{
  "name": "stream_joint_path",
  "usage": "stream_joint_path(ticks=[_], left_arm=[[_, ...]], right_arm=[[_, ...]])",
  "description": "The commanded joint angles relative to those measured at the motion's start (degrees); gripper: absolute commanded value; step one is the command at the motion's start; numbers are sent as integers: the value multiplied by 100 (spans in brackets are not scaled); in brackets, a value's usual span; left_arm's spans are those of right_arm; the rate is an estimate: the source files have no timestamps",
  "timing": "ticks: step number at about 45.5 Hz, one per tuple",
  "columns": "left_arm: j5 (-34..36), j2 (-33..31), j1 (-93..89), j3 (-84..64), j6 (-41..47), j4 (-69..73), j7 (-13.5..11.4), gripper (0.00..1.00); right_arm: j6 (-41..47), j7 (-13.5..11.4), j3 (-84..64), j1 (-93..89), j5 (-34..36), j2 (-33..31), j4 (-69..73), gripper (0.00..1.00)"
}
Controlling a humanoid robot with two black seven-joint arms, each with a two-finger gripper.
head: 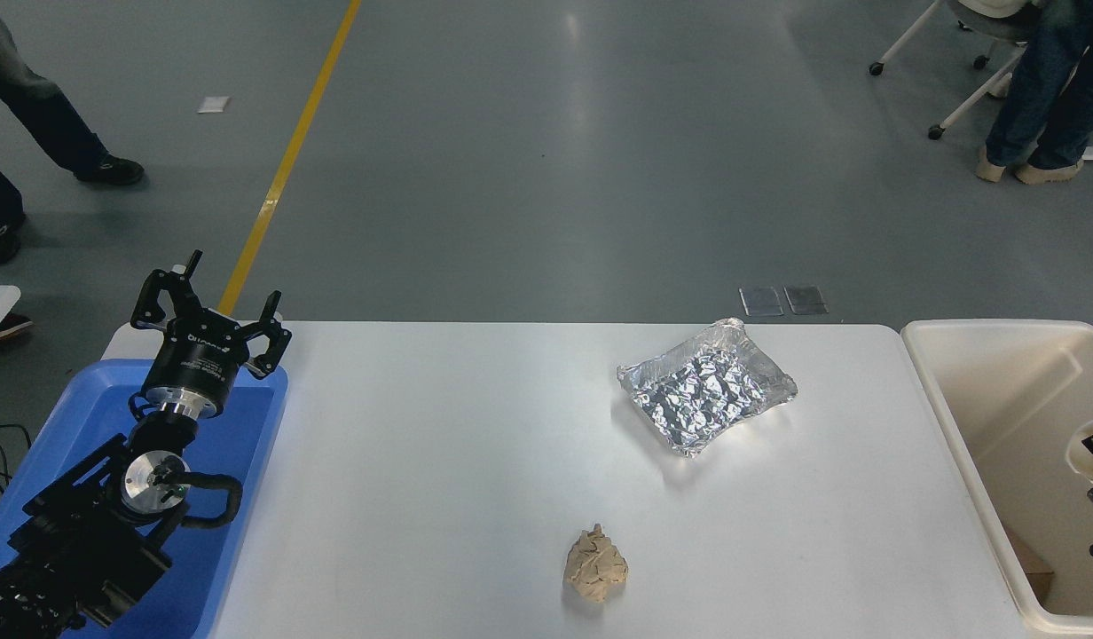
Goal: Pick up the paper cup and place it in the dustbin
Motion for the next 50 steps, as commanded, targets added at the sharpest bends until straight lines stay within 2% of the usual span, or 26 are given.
stream_joint_path(ticks=[1, 18, 24, 31, 38, 43, 50], left_arm=[[4, 0, 0, 0, 0, 6, 0, 99], [-5, 0, 0, 0, 0, -2, 0, 99], [-5, 0, 0, 0, 0, -2, 0, 99], [-5, 0, 0, 0, -9, -2, 0, 99], [-5, 0, -9, 0, 0, -2, 0, 99], [-5, 0, -9, 0, -9, -2, 0, 99], [-5, 0, -9, 0, -9, -2, 0, 99]], right_arm=[[2, 6, 14, -6, 13, 16, 77, 100], [46, 6, -161, 714, -4, -54, 174, 100], [63, 15, -898, 1399, -74, -72, 314, 100], [90, 24, -2296, 2708, -74, -37, 1236, 100], [142, 33, -2929, 4053, -83, 16, 2659, 100], [660, 33, -3018, 4835, -66, 227, 3153, 100], [1995, 33, -3281, 5890, -57, 377, 3592, 100]])
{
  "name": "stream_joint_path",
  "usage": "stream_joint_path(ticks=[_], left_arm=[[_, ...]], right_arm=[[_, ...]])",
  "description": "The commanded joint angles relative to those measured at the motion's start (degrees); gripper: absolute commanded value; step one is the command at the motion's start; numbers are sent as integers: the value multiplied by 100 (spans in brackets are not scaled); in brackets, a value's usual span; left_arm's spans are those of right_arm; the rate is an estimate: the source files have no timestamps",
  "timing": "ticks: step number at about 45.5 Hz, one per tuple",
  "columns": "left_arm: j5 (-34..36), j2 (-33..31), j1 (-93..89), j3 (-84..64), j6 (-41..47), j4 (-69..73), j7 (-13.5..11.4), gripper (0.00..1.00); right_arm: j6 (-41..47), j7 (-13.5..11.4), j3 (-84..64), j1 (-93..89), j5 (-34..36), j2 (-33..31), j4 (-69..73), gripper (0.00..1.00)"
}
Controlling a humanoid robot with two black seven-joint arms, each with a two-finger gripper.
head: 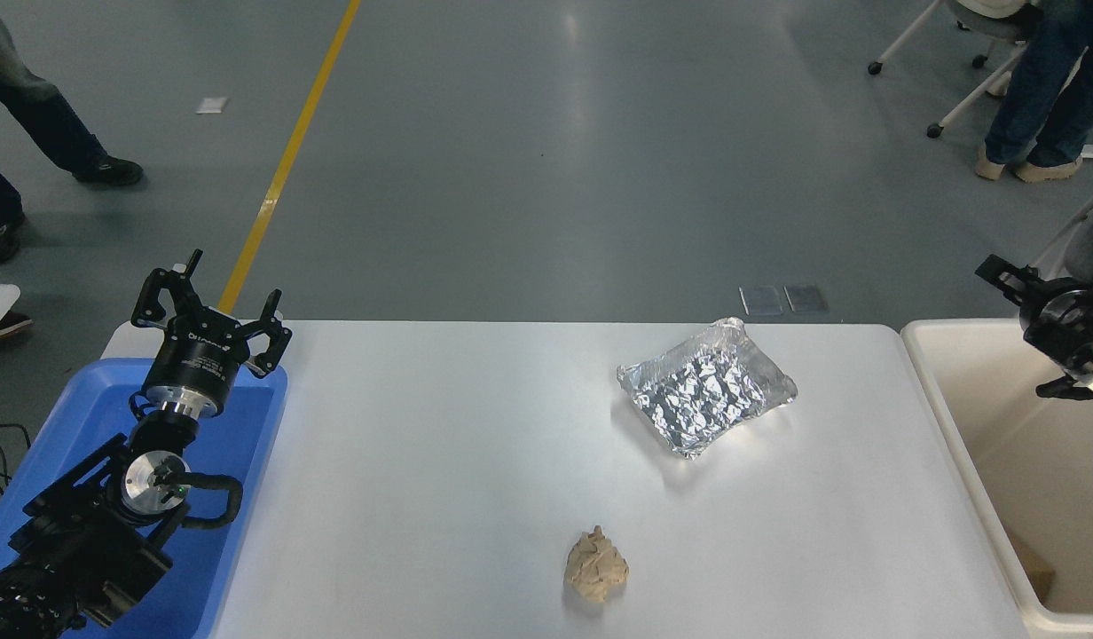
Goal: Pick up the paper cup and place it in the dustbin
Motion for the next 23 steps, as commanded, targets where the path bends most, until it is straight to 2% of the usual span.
stream_joint_path(ticks=[1, 12, 23], left_arm=[[-1, 0, -3, 0, -2, -2, 0, 99], [8, 0, 6, 0, 7, 7, 0, 99], [8, 0, 6, 9, 7, -2, 0, 99]], right_arm=[[1489, 4, -628, 1892, 10, 212, 1142, 100], [3116, -31, -707, 3562, -8, 98, 2505, 100], [3723, -31, -1049, 4406, -34, 36, 3594, 100]])
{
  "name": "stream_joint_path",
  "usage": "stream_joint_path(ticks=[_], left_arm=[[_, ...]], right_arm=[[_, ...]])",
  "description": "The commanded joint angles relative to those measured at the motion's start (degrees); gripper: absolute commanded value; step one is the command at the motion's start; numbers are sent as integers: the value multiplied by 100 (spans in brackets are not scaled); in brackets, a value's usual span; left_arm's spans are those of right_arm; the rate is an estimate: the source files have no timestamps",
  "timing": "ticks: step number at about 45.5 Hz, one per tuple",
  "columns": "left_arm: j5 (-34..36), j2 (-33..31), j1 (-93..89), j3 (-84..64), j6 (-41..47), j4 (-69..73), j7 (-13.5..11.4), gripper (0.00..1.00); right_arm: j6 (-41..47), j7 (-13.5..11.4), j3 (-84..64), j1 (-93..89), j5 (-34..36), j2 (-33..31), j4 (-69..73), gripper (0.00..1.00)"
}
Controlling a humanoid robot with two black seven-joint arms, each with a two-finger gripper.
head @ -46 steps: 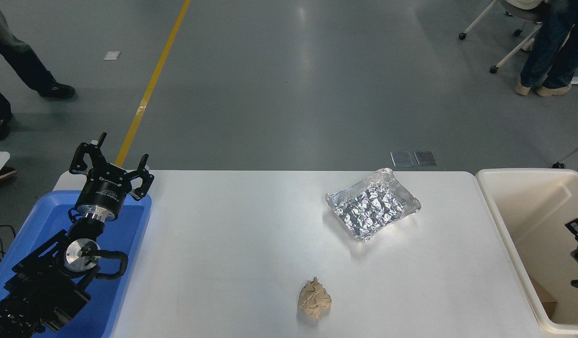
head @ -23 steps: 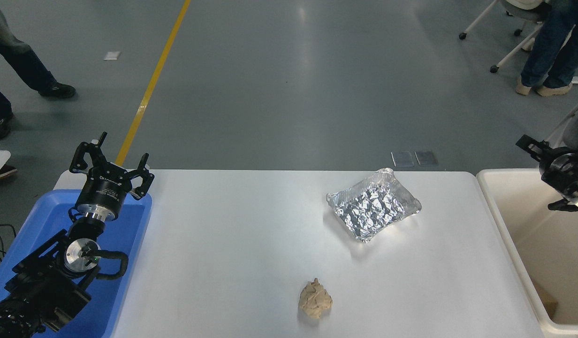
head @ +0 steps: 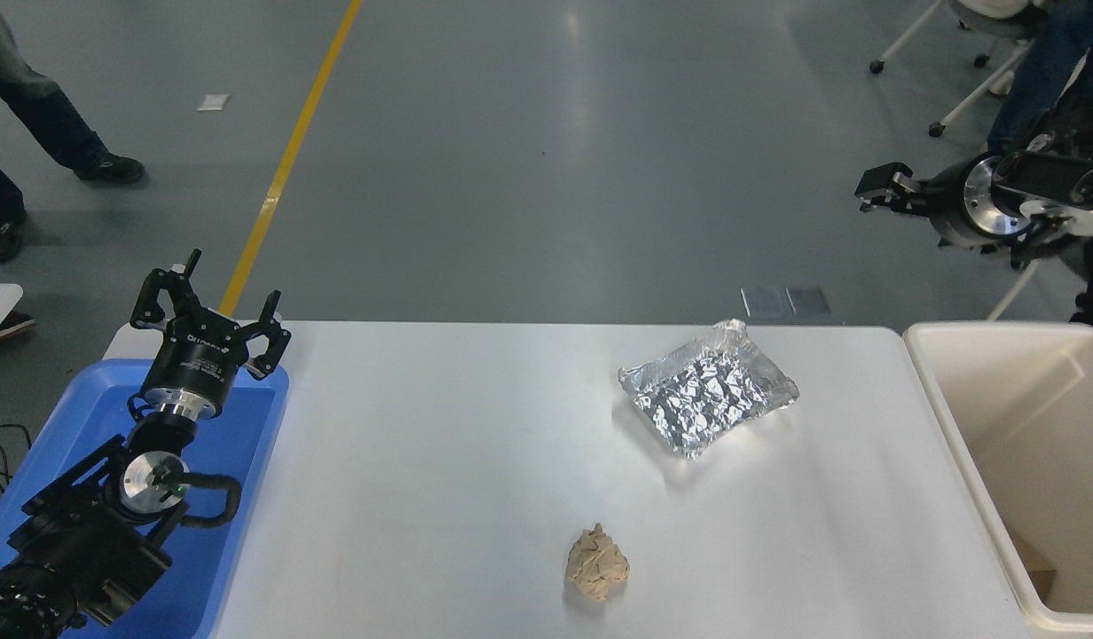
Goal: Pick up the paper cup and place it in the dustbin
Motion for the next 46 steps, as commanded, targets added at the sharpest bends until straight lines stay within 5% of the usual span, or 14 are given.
stream_joint_path(ticks=[1, 14, 46], left_arm=[[3, 0, 2, 6, 7, 3, 0, 99], [3, 0, 2, 6, 16, -5, 0, 99], [3, 0, 2, 6, 16, 3, 0, 99]], right_arm=[[864, -8, -365, 1194, -25, -38, 1277, 100], [995, -8, -418, 2073, -219, 50, 2543, 100], [1549, -8, -392, 2206, -289, 613, 2833, 100]])
